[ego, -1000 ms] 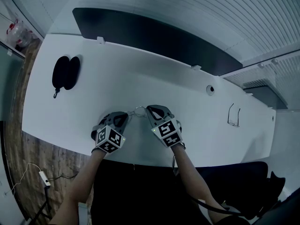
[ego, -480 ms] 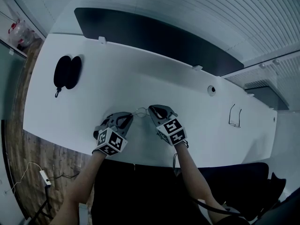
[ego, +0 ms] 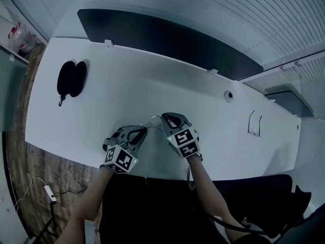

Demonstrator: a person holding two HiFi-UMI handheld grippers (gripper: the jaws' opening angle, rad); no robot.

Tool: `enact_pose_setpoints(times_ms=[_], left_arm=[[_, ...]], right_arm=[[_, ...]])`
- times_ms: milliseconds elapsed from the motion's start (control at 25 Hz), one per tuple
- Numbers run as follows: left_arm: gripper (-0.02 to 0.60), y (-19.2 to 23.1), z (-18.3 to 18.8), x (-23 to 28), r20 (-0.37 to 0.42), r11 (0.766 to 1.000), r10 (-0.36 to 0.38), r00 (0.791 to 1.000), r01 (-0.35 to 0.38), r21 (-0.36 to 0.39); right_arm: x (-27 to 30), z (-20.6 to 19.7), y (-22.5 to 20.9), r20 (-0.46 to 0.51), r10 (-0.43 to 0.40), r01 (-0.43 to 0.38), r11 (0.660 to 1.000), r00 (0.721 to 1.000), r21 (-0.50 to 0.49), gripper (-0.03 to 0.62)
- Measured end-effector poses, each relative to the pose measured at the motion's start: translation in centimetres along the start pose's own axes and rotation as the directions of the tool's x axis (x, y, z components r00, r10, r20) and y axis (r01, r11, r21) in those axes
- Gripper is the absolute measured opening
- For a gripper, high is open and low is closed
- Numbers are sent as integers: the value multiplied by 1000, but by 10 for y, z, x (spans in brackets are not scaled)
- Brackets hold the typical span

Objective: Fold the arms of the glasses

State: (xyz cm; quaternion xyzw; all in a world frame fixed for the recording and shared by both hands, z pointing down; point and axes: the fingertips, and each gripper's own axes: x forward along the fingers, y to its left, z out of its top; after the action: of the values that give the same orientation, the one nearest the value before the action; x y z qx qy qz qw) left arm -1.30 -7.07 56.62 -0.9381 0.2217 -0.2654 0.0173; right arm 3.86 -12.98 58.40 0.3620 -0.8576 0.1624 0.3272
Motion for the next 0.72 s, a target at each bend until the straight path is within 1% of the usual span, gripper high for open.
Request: enact_pose_setpoints(times_ms=[40,80,160,200,240,320,400,440,520,560,640,720], left_arm=[[14,-8,-2,2,-15,1000,-31,999,31,0],[34,-13,-3,2,-24,998,-55,998,54,-19],[204,-19,-5,0,-25,993,-79,997,77,-85],[246,-19,-5,-3,-21,990,-75,997,72,-118],[255,-17,-6,-6,-13,988,-58,998,55,-147],[253,-7,-7,-13,12,978,7,1000,-4,-207],[250,8,-3,-19,46,965,79,996,-65,-254],[219,15,0,-20,58,962,109,992,-90,-259],[68,25,1,-19,61,958,151,987,-131,-254],[52,29,-1,-15,53,956,167,985,-148,-255],[41,36,-9,-7,20,947,203,979,-191,-259],[20,43,-10,-1,-13,940,238,971,-233,-249]], right_arm=[[0,0,-1,-3,-6,6,1000,1000,-4,18],[0,0,-1,-6,-11,11,1000,1000,-11,18],[0,0,-2,-9,-14,14,1000,1000,-21,17],[-1,0,-1,-8,-12,12,1000,1000,-23,17],[-1,-1,-1,-7,-11,11,1000,1000,-25,17],[-3,-2,0,-6,-10,10,999,1000,-32,17],[-3,-2,1,-4,-11,11,999,1000,-36,17],[-3,-2,1,-4,-11,11,999,1000,-38,17],[-4,-3,1,-5,-10,10,999,1000,-43,18],[-4,-3,1,-5,-10,10,999,1000,-46,17],[-4,-2,2,-4,-13,13,999,1000,-50,17],[-3,-2,2,-4,-16,16,998,1000,-53,18]])
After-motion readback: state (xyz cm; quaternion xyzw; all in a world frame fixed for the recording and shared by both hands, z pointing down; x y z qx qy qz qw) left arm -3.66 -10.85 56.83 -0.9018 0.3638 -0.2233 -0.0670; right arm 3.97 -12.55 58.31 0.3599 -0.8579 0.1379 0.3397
